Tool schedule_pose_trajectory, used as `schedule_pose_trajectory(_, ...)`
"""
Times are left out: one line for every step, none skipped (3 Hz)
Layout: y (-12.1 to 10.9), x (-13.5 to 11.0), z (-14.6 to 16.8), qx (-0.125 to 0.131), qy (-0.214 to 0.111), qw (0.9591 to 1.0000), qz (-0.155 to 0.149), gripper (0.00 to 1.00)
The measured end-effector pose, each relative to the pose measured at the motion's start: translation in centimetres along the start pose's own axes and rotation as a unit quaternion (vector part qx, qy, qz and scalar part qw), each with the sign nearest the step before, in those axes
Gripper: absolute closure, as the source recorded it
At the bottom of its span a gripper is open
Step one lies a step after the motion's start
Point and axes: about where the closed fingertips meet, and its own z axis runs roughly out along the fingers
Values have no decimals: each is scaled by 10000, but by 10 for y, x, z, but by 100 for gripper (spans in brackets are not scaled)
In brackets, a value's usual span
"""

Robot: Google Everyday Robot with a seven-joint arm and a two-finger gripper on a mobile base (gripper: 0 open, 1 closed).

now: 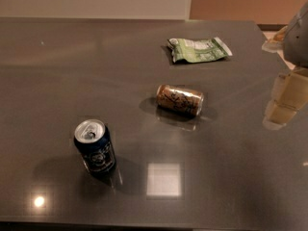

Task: Place orange can upright

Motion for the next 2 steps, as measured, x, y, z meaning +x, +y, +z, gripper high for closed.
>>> schedule_pose_trajectory(0,0,0,1,0,10000,0,0)
schedule_pose_trajectory(-1,-15,6,-236,-45,9997,-95,0)
